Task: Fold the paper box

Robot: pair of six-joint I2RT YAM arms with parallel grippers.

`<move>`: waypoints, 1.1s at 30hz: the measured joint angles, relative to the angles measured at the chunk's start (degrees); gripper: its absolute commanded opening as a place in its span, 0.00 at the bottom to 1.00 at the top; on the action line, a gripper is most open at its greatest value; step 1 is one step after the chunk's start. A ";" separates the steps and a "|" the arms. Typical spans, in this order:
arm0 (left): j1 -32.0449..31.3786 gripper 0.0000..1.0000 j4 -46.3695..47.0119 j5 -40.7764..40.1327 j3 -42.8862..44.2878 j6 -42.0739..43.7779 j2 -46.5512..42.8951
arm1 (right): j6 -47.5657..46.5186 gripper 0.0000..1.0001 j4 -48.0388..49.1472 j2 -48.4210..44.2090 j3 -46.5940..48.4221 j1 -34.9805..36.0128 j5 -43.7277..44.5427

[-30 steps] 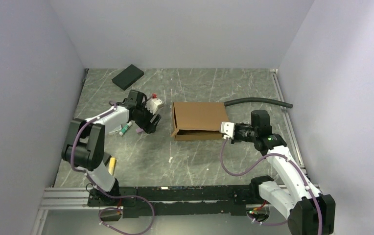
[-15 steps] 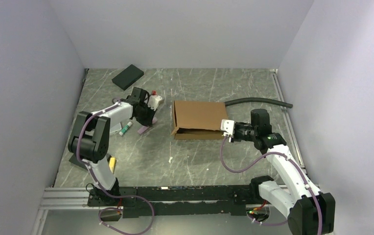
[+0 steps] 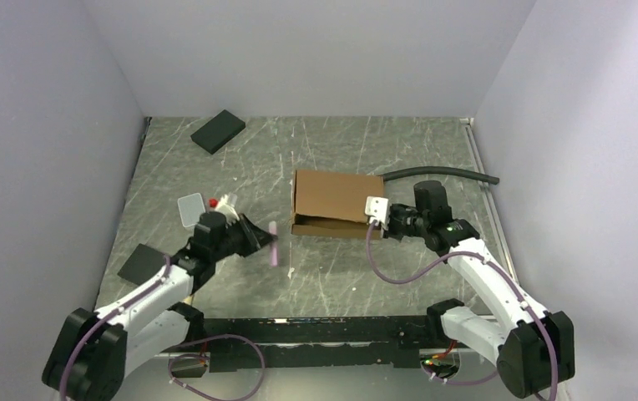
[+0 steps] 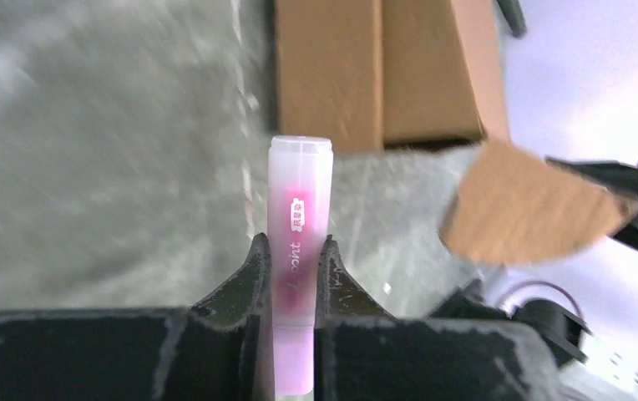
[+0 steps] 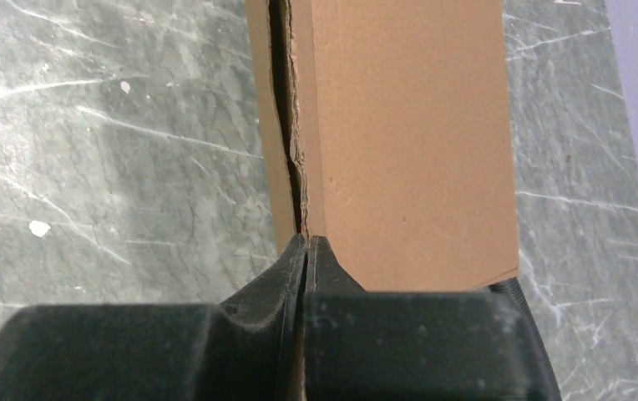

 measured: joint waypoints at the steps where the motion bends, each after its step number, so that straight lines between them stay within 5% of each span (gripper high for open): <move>1: -2.12 0.00 1.68 -0.59 -2.32 -3.69 -1.38 | 0.70 0.00 0.13 0.31 0.28 0.74 0.74; 5: -11.19 0.00 9.55 -5.07 -6.43 -16.15 -3.89 | 4.20 0.00 0.92 1.46 1.51 4.37 3.54; 16: -20.28 0.00 29.20 -15.78 -7.28 -35.15 6.88 | 11.82 0.00 2.51 4.17 5.29 7.19 6.78; 29: -23.34 0.00 27.41 -27.58 0.11 -43.63 13.88 | 14.03 0.00 3.39 4.52 5.29 7.52 7.54; 33: -23.34 0.14 24.57 -30.51 4.13 -47.08 16.92 | 14.25 0.00 3.93 4.52 5.29 7.52 7.87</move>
